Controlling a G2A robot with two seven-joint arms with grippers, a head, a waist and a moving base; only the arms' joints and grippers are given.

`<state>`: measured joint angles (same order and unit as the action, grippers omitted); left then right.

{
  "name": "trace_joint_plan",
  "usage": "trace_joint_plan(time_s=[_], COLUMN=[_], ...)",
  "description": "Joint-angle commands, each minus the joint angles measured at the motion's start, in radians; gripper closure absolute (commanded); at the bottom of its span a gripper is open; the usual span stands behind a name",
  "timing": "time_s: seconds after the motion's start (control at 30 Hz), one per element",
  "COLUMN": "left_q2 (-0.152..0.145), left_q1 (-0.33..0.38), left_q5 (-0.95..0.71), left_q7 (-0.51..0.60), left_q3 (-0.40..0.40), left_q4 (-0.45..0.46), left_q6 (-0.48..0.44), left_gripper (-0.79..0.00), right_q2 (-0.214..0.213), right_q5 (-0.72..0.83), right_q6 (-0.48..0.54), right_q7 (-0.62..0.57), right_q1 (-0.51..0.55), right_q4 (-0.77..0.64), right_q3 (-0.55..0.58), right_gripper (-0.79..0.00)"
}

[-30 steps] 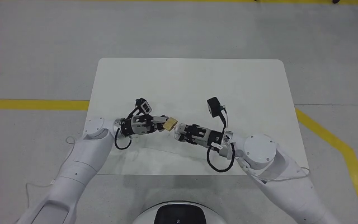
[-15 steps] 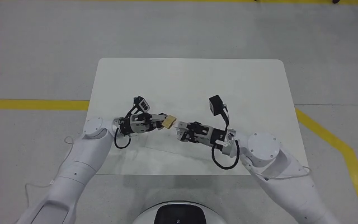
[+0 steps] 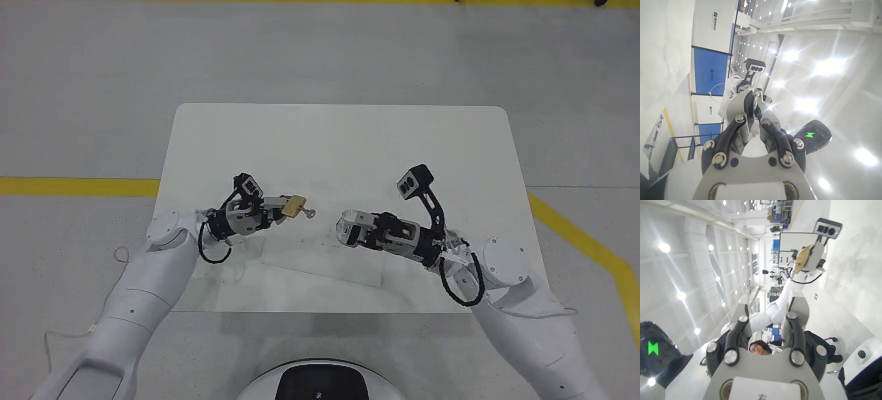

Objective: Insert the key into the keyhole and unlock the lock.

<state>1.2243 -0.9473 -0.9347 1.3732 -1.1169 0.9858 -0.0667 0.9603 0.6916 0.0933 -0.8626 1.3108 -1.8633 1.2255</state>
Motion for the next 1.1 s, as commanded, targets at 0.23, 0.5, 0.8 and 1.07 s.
trace_joint_plan(time_s=[0.23,0.5,0.8,1.07], left_q2=[0.011,0.019,0.024,0.026], left_q1=[0.016,0.037,0.049,0.054], left_q5=[-0.057,-0.07,-0.052,-0.034], left_q7=[0.031,0.068,0.094,0.103], left_q3=[0.013,0.023,0.029,0.032], left_q4=[-0.044,-0.077,-0.09,-0.093], left_q6=[0.083,0.096,0.09,0.085], left_gripper=[0.0,0.0,0.0,0.0], right_q2=[0.046,0.082,0.106,0.121], right_q5=[-0.116,-0.195,-0.204,-0.201], right_q6=[0.408,0.427,0.401,0.387], right_q7=[0.008,0.084,0.108,0.098], right_q1=[-0.093,-0.159,-0.215,-0.242], right_q4=[0.159,0.216,0.267,0.291], right_q3=[-0.118,-0.22,-0.257,-0.272], right_gripper=[0.0,0.0,0.0,0.0])
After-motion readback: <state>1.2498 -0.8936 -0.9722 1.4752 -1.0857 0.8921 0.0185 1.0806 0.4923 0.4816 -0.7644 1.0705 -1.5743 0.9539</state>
